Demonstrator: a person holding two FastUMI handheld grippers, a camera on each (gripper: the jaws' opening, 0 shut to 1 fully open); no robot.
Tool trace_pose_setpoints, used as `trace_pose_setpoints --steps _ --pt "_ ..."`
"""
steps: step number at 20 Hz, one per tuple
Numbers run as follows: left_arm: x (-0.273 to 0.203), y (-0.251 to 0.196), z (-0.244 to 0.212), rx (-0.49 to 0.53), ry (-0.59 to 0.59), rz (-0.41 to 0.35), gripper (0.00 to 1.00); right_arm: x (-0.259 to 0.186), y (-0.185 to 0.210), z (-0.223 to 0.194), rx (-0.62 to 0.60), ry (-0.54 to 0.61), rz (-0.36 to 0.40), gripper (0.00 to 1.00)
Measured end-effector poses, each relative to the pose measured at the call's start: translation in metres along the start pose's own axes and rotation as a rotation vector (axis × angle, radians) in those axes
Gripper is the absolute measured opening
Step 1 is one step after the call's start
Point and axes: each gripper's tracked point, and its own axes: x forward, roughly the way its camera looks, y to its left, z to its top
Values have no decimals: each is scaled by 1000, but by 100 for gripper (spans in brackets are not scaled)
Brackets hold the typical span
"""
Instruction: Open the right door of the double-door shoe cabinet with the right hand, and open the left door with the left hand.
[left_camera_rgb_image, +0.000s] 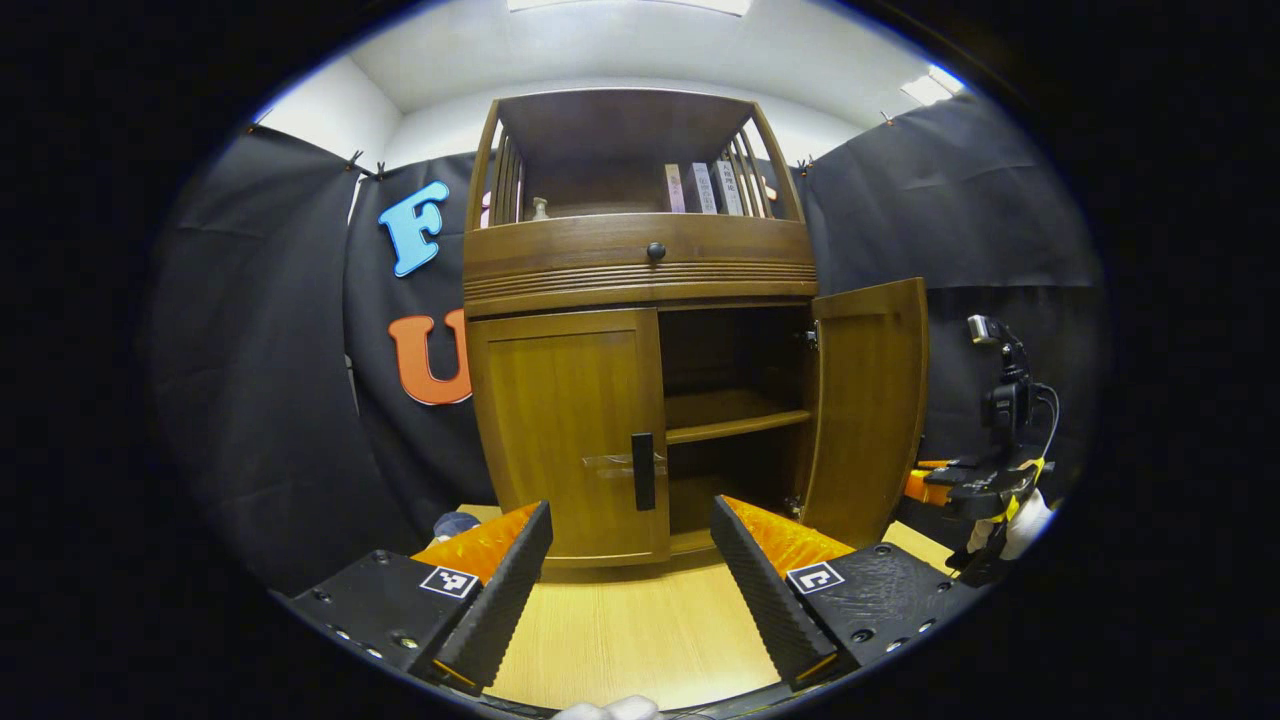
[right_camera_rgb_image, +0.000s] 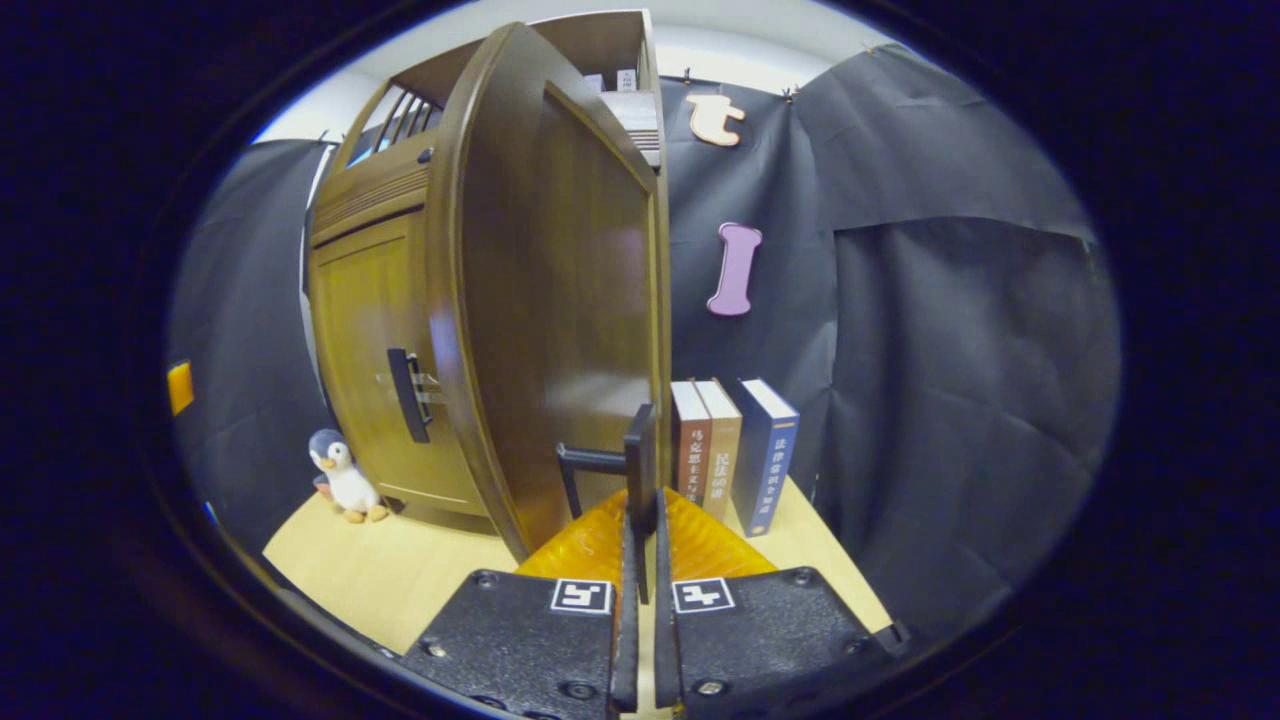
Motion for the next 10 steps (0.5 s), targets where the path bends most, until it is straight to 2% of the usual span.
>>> trace_pose_setpoints --steps 4,10 --pt "4 -1 2 2 -7 4 96 0 -15 0 8 1 -7 6" --pt "14 -11 -3 -20 -1 0 96 2 -29 1 -11 12 34 4"
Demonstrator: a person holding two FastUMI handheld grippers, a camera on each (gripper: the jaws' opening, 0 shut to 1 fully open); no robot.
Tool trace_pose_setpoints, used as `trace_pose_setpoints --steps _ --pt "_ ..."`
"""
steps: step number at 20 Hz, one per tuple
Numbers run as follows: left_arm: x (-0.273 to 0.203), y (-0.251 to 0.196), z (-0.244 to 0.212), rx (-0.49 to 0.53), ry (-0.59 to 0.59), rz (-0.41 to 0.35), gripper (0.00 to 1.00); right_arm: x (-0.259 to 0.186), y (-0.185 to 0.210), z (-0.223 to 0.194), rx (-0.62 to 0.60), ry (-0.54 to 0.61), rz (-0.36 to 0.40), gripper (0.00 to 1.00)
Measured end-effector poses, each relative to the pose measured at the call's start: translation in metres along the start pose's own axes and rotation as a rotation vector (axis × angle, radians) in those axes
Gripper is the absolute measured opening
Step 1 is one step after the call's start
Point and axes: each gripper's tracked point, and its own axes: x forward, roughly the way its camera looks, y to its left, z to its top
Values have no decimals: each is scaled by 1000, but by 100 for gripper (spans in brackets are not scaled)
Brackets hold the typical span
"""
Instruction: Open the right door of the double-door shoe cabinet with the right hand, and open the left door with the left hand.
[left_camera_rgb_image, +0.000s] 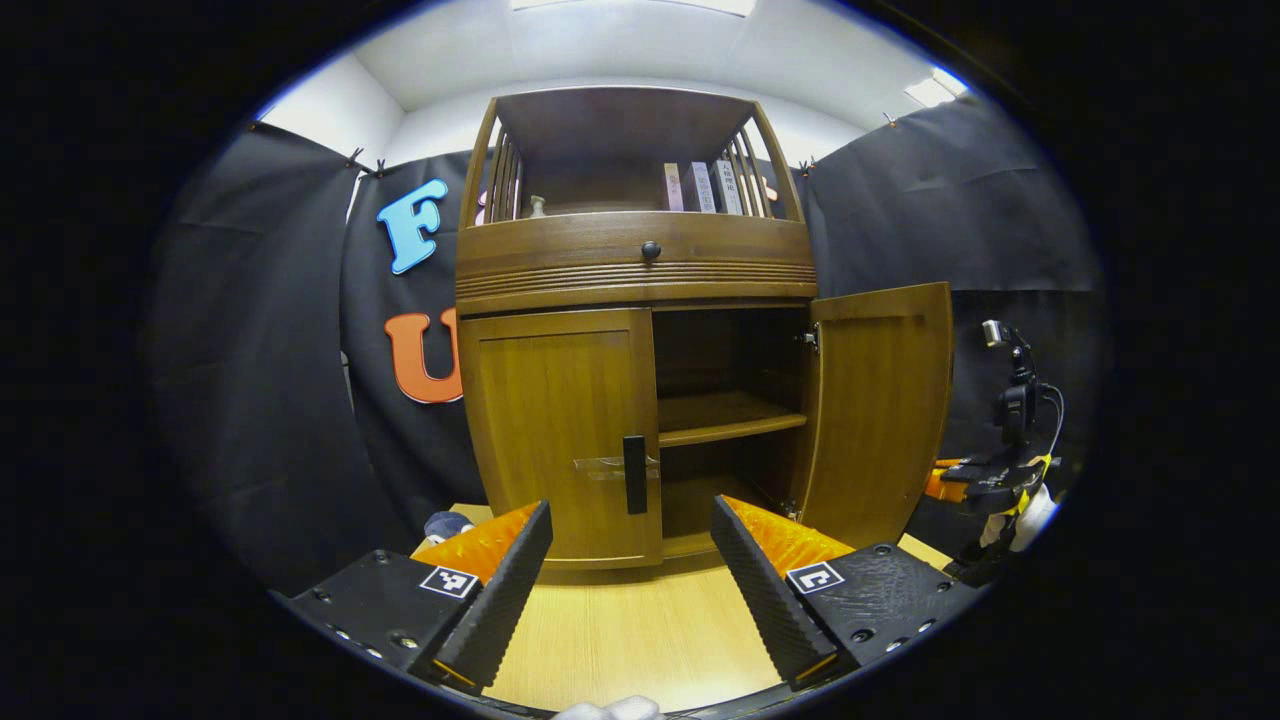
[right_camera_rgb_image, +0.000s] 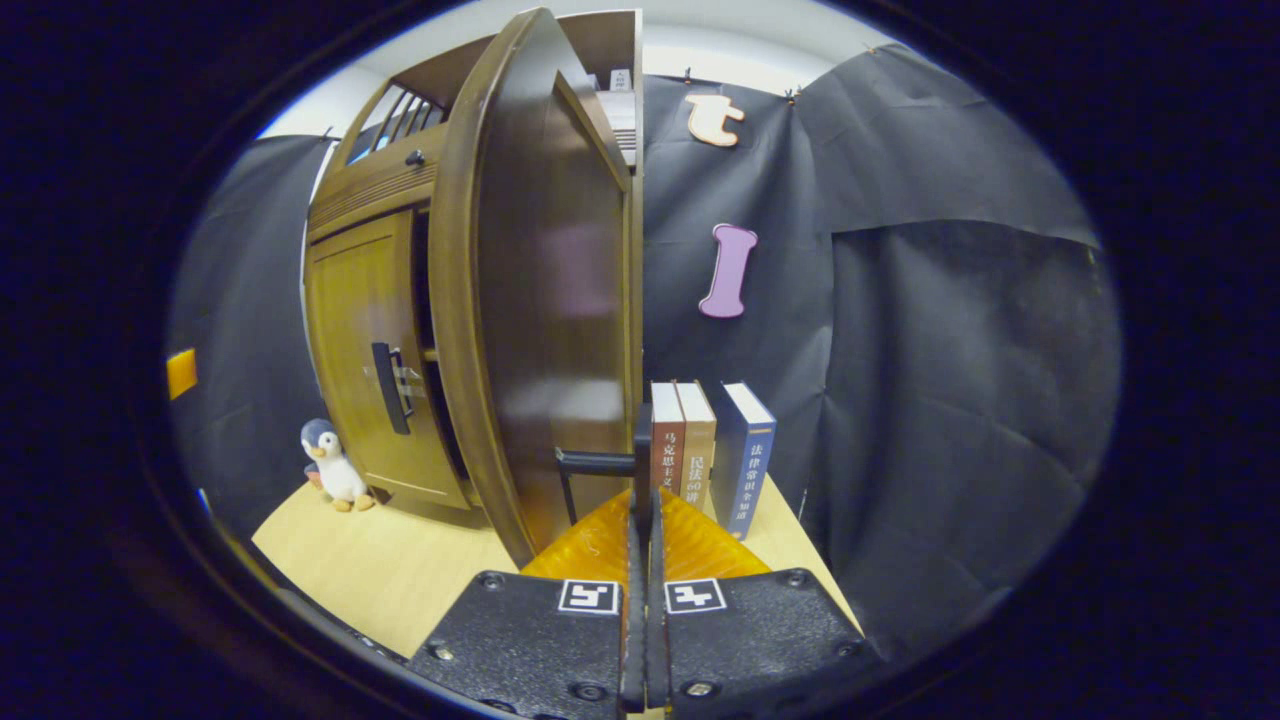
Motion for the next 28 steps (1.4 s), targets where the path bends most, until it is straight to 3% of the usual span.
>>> trace_pose_setpoints --steps 8,9,10,17,23,25,27,28 --pt "11 -14 -3 -10 6 18 96 2 -27 1 37 23 70 4" --pt "12 -15 -3 -12 5 23 100 4 -31 1 34 26 83 4" --pt "14 -16 -2 -14 1 31 96 5 -35 1 24 30 96 4" --pt "15 -21 -3 -53 -3 86 96 9 -53 4 6 63 175 4" --pt "16 -21 3 -59 -19 106 96 9 -55 2 6 70 180 4" --pt "17 -18 5 -48 -21 107 96 6 -61 2 31 64 163 16" --pt "18 -14 5 -43 -19 105 100 -3 -72 2 45 51 125 39" --pt "17 -12 4 -43 -15 101 96 -10 -78 3 51 44 103 51"
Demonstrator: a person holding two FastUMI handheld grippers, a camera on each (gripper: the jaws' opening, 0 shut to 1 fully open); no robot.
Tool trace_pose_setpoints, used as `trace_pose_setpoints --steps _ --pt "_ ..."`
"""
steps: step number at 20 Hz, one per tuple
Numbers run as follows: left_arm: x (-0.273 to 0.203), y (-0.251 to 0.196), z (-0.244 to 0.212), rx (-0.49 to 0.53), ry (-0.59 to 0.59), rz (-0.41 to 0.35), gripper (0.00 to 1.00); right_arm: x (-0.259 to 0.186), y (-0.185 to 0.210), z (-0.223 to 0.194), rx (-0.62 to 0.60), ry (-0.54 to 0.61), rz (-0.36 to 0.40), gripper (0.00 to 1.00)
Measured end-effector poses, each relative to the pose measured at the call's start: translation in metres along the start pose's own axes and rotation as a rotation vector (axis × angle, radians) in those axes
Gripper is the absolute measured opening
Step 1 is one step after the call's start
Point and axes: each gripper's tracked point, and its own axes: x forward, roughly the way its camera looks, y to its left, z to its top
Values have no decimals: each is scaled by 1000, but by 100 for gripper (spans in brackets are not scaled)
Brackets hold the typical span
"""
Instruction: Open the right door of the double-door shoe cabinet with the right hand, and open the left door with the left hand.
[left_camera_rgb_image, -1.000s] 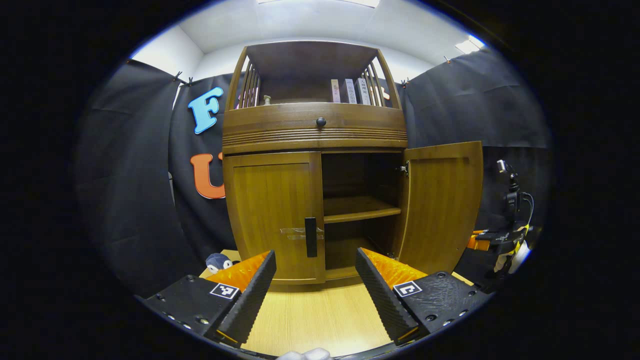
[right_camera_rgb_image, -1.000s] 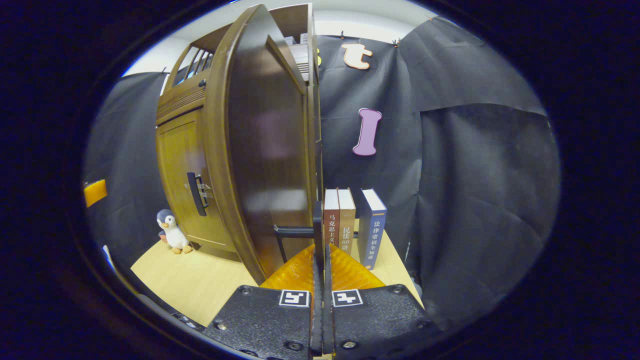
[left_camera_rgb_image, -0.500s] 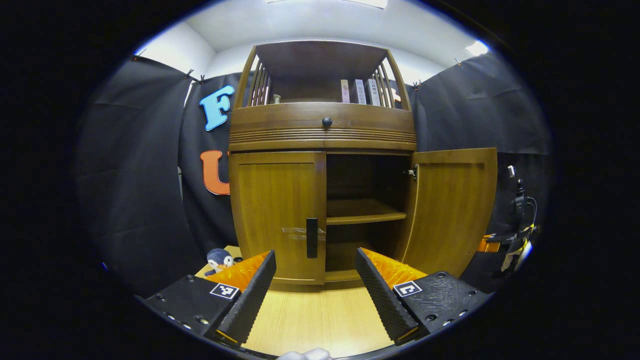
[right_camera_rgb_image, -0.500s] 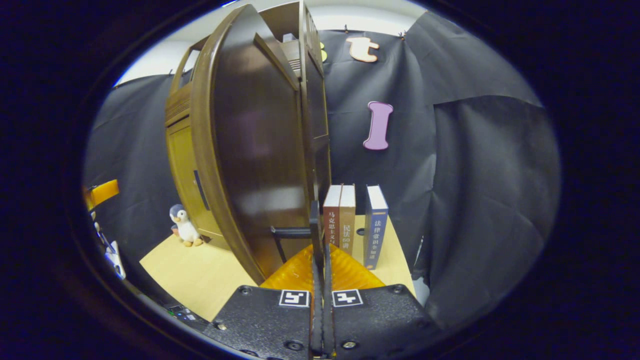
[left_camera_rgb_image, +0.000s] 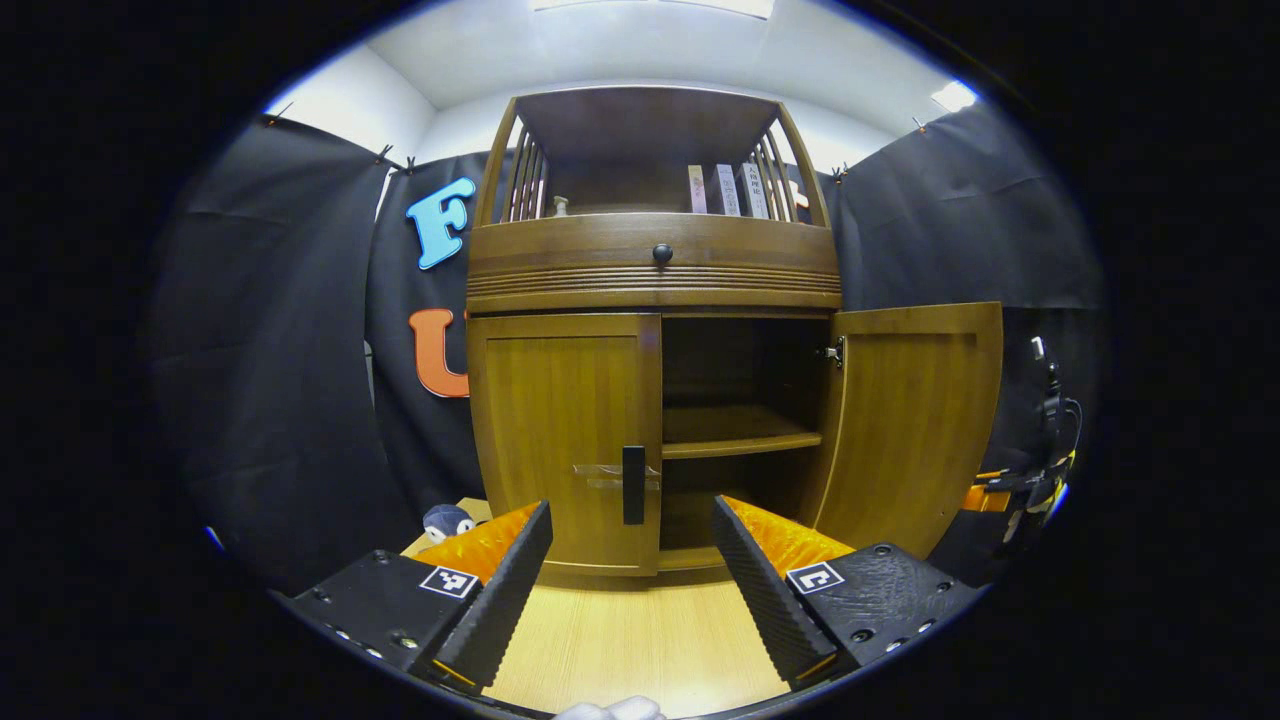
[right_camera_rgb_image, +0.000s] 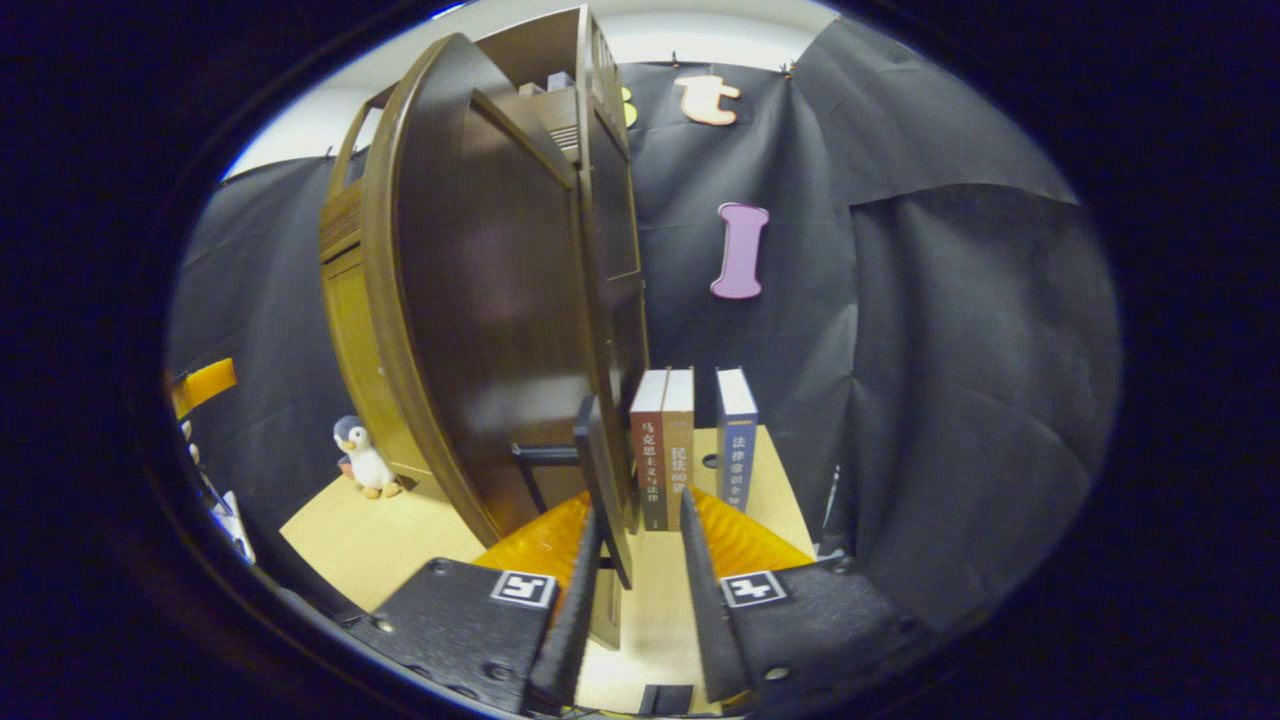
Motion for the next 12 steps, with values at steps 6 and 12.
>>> trace_pose_setpoints --steps 6,12 --pt "10 16 0 26 6 -36 96 -58 -21 23 28 -86 -220 97" --pt "20 36 3 54 -5 -68 96 -111 25 79 -68 -247 -368 99"
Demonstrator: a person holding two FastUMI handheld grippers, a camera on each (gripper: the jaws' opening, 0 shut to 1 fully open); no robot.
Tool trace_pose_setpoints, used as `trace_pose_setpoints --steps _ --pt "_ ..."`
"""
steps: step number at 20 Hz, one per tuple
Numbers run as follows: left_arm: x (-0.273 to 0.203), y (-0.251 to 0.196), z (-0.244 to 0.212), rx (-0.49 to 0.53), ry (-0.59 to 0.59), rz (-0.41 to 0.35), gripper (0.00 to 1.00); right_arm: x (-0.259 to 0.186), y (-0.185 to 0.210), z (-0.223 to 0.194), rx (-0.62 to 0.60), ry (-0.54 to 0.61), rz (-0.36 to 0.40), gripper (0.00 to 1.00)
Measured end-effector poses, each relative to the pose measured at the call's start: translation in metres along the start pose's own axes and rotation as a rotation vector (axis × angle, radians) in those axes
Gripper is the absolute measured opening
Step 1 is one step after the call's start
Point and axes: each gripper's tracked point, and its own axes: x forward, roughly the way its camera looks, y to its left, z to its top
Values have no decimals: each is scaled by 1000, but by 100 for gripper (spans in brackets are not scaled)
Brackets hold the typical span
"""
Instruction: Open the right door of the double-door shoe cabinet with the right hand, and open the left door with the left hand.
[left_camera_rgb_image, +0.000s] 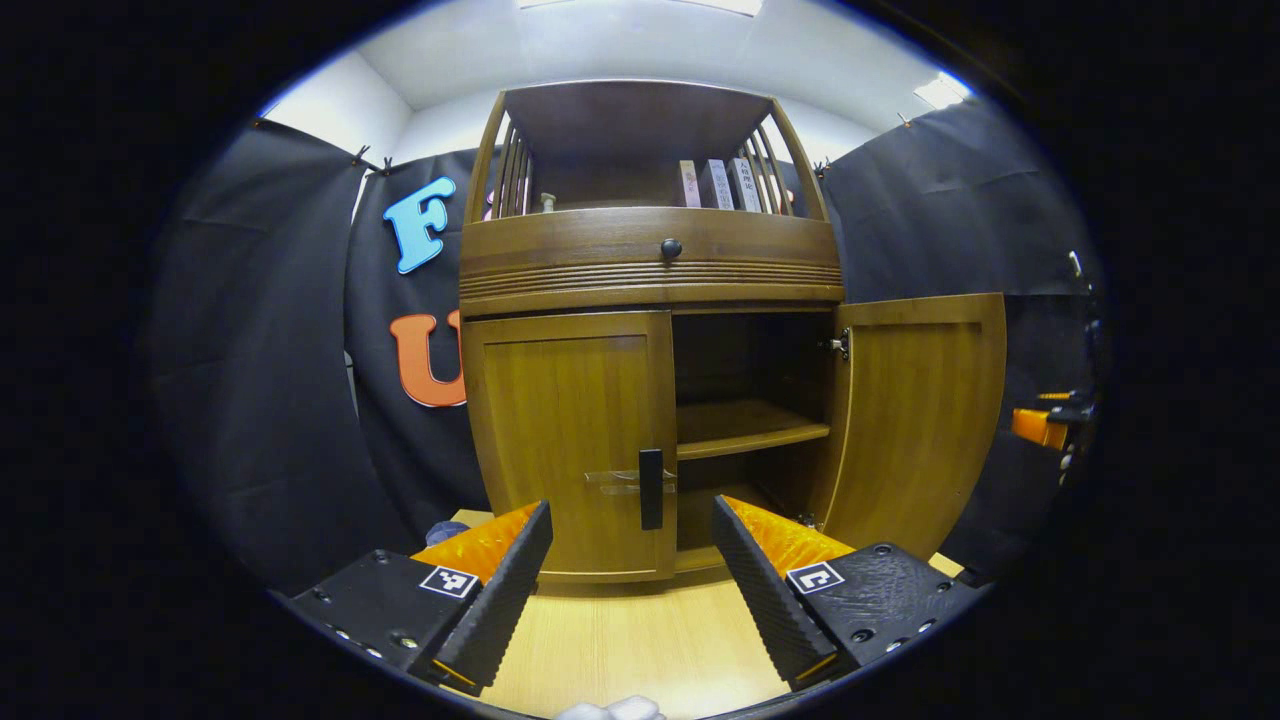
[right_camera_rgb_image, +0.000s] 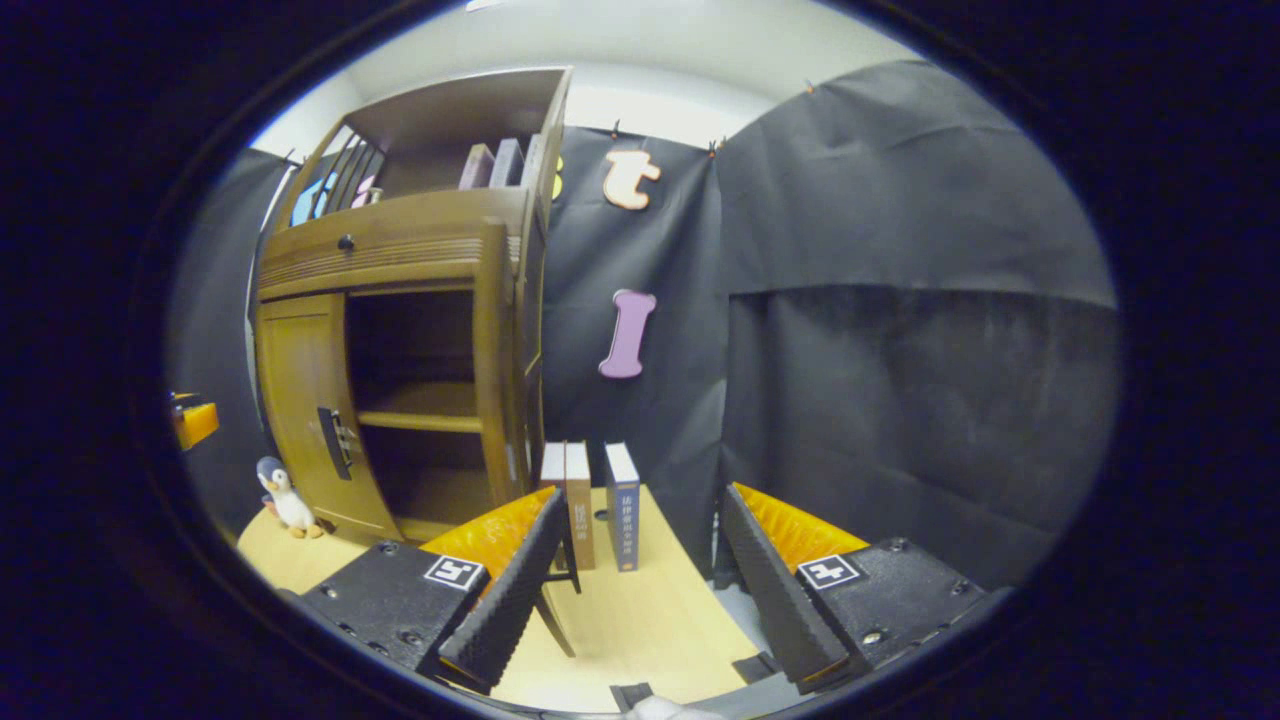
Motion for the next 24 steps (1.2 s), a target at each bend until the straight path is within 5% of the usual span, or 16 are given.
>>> trace_pose_setpoints --steps 7,13,24 --pt "2 23 -1 4 -9 21 96 -13 115 18 -45 -78 104 100" --pt "2 40 -11 -6 1 69 96 -4 194 -31 -40 20 225 100" --pt "108 13 -45 -41 -14 26 96 7 193 -18 -35 66 254 100"
